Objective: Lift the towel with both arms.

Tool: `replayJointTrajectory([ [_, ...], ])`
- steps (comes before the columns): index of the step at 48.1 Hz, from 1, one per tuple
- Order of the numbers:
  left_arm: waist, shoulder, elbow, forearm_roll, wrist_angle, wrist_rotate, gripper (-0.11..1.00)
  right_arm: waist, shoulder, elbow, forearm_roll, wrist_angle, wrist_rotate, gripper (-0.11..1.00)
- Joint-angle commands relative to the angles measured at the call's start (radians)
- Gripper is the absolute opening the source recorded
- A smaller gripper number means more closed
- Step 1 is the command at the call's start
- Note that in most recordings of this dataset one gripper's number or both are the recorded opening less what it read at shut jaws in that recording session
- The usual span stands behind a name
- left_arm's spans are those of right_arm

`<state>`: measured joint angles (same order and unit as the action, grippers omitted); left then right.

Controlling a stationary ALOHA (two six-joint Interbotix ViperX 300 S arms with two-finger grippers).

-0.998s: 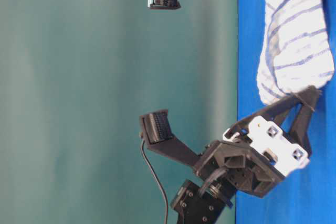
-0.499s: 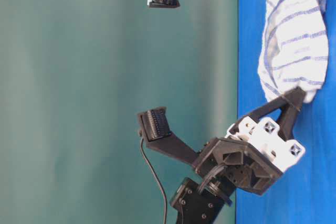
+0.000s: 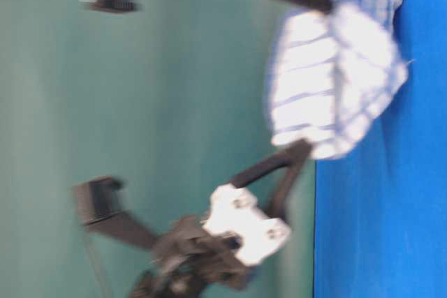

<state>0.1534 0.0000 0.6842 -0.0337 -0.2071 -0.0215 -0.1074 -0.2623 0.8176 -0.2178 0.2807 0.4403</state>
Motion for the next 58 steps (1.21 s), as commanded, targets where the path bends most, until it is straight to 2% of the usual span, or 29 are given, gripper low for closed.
replayJointTrajectory([
  [1, 0.011, -0.1, -0.011, -0.002, 0.049, 0.003, 0.03, 0.002, -0.066, -0.055, -0.003, 0.048, -0.006, 0.04],
  [16, 0.021, -0.298, -0.038, 0.003, 0.175, 0.009, 0.03, 0.002, -0.192, -0.213, -0.067, 0.227, -0.015, 0.04],
  [28, 0.023, -0.433, -0.107, 0.005, 0.341, 0.031, 0.03, 0.002, -0.215, -0.344, -0.107, 0.281, -0.02, 0.04],
  [45, 0.026, -0.563, -0.261, 0.008, 0.54, 0.035, 0.03, 0.002, -0.213, -0.566, -0.112, 0.35, -0.107, 0.04],
  [58, 0.026, -0.594, -0.365, 0.011, 0.627, 0.038, 0.03, 0.002, -0.213, -0.669, -0.112, 0.353, -0.156, 0.04],
])
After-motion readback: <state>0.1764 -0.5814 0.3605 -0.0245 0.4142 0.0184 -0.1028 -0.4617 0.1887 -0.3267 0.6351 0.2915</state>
